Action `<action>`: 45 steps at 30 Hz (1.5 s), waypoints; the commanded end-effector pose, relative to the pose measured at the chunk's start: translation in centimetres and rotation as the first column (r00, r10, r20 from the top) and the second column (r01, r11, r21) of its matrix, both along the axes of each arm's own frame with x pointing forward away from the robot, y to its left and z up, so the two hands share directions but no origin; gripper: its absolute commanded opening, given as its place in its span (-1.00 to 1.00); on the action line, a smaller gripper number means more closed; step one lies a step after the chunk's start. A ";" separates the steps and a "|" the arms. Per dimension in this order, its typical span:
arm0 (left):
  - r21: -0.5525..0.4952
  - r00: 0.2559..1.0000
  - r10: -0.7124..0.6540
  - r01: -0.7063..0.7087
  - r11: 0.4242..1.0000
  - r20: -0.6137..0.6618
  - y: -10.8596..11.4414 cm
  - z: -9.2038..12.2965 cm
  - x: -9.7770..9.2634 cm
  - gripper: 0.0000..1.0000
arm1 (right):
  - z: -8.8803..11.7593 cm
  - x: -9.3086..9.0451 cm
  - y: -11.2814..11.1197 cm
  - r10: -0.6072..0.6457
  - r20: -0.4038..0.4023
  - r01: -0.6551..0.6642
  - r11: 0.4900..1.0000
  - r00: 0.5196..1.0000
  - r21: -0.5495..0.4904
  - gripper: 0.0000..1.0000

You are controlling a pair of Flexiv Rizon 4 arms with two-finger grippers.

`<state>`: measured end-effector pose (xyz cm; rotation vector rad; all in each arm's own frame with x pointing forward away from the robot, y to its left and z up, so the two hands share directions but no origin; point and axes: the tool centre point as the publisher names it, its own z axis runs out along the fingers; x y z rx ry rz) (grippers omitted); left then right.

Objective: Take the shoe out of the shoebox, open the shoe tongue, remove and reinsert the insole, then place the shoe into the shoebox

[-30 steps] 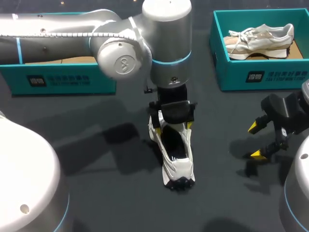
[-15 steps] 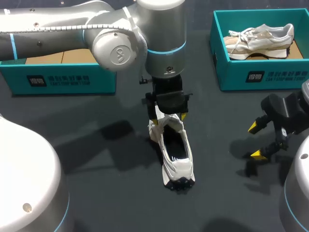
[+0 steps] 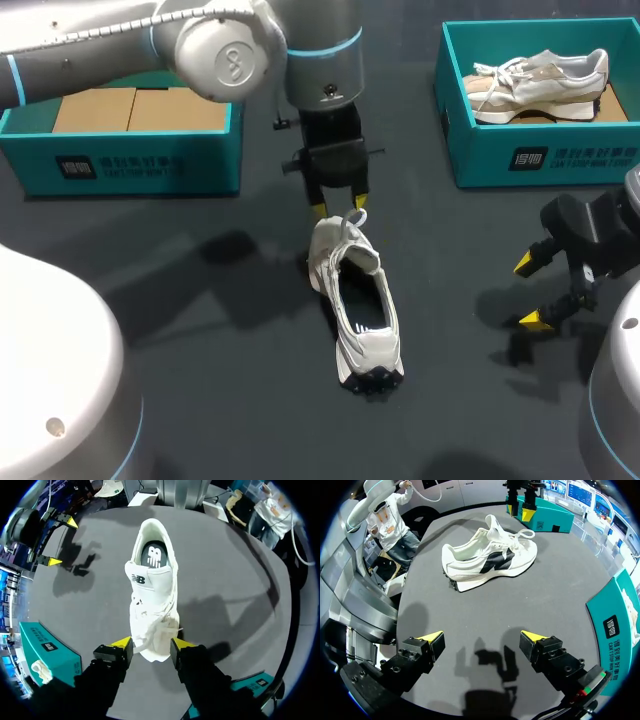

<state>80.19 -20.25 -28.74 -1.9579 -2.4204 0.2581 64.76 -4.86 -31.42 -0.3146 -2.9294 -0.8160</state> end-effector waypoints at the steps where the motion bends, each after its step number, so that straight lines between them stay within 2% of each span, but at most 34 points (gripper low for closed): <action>1: -0.008 1.000 -0.009 0.009 1.000 0.001 0.0 0.6 0.1 -0.12 | 0.0 -0.2 0.0 -0.001 0.002 0.001 1.000 1.000 -0.002 1.00; 8: -0.035 0.999 -0.035 0.034 0.999 -0.013 -0.8 0.6 -0.6 -0.26 | 0.0 -0.2 0.0 -0.001 0.002 0.001 1.000 1.000 -0.002 1.00; 17: -0.067 0.993 -0.109 0.106 0.992 -0.055 -1.6 -0.5 -3.6 -0.31 | 0.0 -0.2 0.0 -0.001 0.002 0.001 1.000 1.000 -0.002 1.00; 23: -0.069 0.985 -0.142 0.135 0.988 -0.095 -2.3 -2.2 -5.7 -0.42 | 0.0 -0.2 0.0 -0.001 0.002 0.001 1.000 1.000 -0.002 1.00; 33: -0.069 0.978 -0.150 0.142 0.988 -0.142 -2.4 -5.1 -9.1 -0.41 | 0.0 -0.2 0.0 -0.001 0.002 0.001 1.000 1.000 -0.002 1.00; 35: -0.069 0.979 -0.155 0.147 0.987 -0.129 -2.4 -4.9 -9.4 -0.40 | 0.0 -0.2 0.0 -0.001 0.002 0.001 1.000 1.000 -0.002 1.00; 41: -0.111 0.983 -0.169 0.161 0.981 -0.070 -2.3 -2.5 -10.0 -0.40 | 0.0 -0.2 0.0 -0.001 0.002 0.001 1.000 1.000 -0.002 1.00; 45: -0.106 0.983 -0.171 0.163 0.981 -0.070 -2.9 -3.2 -10.5 -0.40 | 0.0 -0.2 0.0 -0.001 0.002 0.001 1.000 1.000 -0.002 1.00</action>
